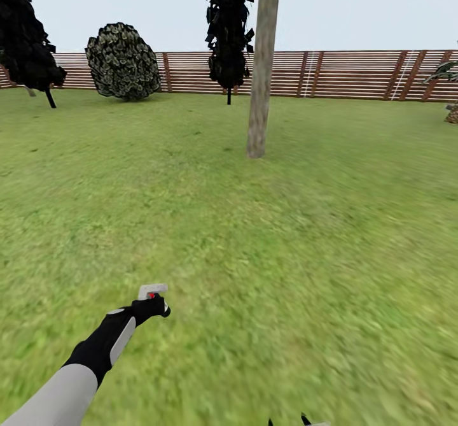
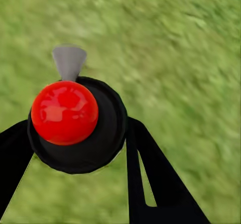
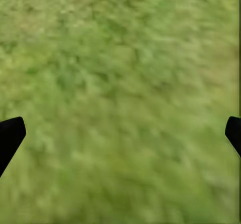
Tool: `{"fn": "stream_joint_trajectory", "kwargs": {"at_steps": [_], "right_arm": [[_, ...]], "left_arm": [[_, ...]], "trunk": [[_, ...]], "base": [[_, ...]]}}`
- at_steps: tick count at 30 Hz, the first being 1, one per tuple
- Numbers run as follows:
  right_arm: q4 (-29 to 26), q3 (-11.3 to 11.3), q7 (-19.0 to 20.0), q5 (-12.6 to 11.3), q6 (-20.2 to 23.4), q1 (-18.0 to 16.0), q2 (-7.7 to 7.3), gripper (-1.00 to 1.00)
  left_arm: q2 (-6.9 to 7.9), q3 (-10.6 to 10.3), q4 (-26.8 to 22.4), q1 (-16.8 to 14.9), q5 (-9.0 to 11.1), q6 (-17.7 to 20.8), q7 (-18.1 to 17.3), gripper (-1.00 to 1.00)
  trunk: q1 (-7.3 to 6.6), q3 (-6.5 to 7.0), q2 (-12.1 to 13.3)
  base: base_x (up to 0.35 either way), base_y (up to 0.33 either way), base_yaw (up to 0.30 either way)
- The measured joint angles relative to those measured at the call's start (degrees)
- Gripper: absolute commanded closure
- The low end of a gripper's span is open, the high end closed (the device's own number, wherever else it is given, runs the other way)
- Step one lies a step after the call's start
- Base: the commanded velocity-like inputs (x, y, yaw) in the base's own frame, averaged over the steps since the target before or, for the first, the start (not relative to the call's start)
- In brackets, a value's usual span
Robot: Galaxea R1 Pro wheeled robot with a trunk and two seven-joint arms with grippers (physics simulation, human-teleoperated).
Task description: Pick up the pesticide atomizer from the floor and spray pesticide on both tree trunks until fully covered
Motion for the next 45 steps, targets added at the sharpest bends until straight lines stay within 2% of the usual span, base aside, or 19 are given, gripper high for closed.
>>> {"fn": "stream_joint_trajectory", "kwargs": {"at_steps": [6, 8, 9, 12, 15, 45], "right_arm": [[-1.16, -0.1, -0.06, -0.01, -0.1, -0.08, -0.26, -1.0], [-2.95, -0.37, -0.08, -0.13, -0.18, -0.09, -1.18, -1.0], [-4.3, -0.37, -0.1, -0.12, -0.18, -0.09, -1.6, -1.0], [-13.34, -0.38, -0.24, -0.29, -0.02, -0.11, -2.19, -1.0], [-16.99, -0.32, -0.25, -0.28, 0.11, -0.09, -2.22, -1.0], [-17.2, 0.06, 0.03, 0.15, 0.14, -0.06, -2.56, -1.0]], "left_arm": [[0.01, 0.01, -0.12, 0.01, 0.08, 0.01, -0.07, 1.0], [0.01, 0.03, -0.09, -0.01, 0.02, 0.01, -0.03, 1.0], [0.01, 0.06, -0.08, 0.0, 0.0, 0.01, -0.01, 1.0], [0.07, 0.09, -0.06, -0.02, -0.13, 0.01, 0.01, 1.0], [0.09, 0.1, -0.06, -0.02, -0.16, 0.01, 0.07, 1.0], [-0.57, -0.24, 0.11, 0.02, 0.0, -0.07, 0.55, 1.0]], "trunk": [[0.0, 0.0, 0.0], [0.0, 0.0, 0.0], [0.0, 0.0, 0.0], [0.0, 0.01, 0.0], [0.0, 0.0, 0.0], [0.0, 0.0, 0.0]], "base": [[0.339, 0.0, 0.0], [0.339, 0.0, 0.0], [0.339, 0.0, 0.0], [0.339, 0.0, 0.0], [0.339, 0.0, 0.0], [0.339, 0.0, 0.0]]}}
